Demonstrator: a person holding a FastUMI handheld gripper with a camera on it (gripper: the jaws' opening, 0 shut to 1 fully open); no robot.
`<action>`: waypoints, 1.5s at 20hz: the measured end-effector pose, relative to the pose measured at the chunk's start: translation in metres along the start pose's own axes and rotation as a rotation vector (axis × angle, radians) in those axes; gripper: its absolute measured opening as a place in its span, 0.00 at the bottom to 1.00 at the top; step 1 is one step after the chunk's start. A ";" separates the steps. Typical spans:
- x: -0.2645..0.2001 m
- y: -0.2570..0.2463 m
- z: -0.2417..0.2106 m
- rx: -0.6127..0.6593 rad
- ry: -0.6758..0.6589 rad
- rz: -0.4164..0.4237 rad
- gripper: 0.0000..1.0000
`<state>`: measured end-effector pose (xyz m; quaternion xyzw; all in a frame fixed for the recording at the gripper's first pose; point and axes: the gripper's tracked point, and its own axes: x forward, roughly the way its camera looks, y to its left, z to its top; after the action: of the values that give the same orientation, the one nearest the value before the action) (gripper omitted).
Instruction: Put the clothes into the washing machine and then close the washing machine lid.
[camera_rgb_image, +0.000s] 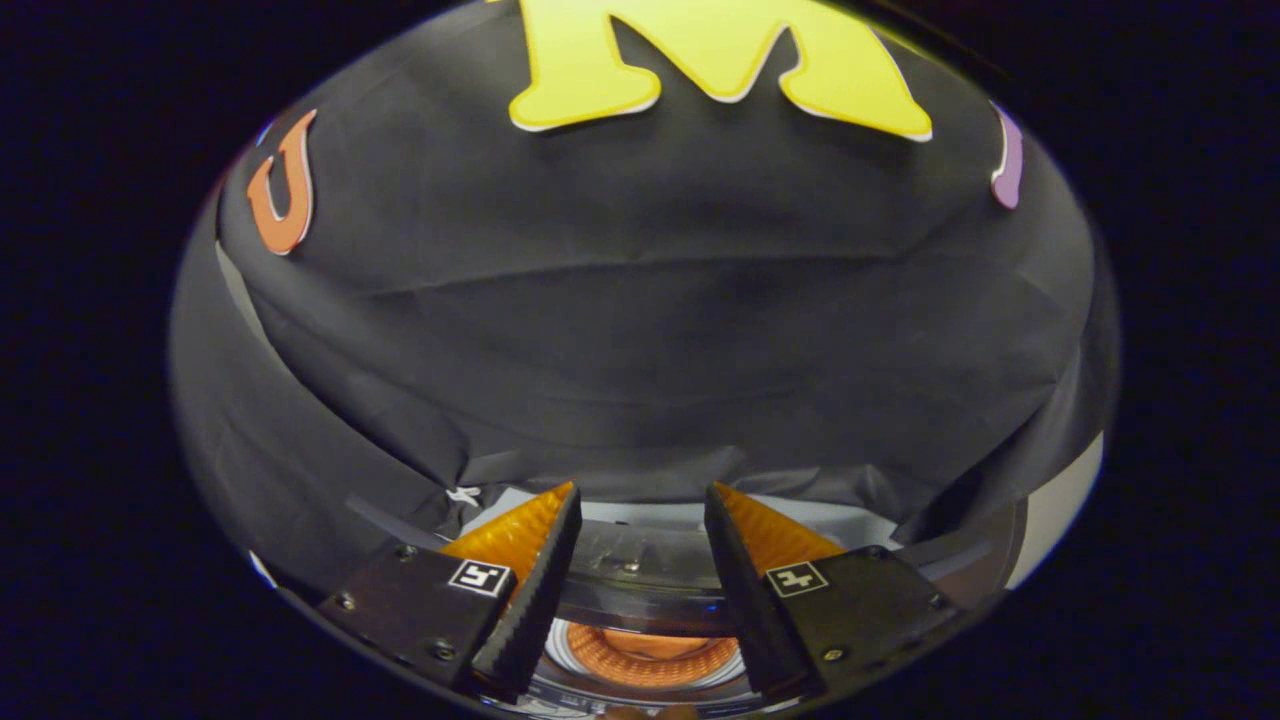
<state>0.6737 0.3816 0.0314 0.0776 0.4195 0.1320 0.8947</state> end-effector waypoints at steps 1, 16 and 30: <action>-0.001 0.001 -0.002 -0.014 0.015 0.008 0.79; -0.007 0.003 -0.015 -0.036 -0.086 0.015 0.80; -0.015 0.000 -0.035 -0.033 -0.055 0.029 0.80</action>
<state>0.6379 0.3778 0.0202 0.0724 0.3914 0.1497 0.9051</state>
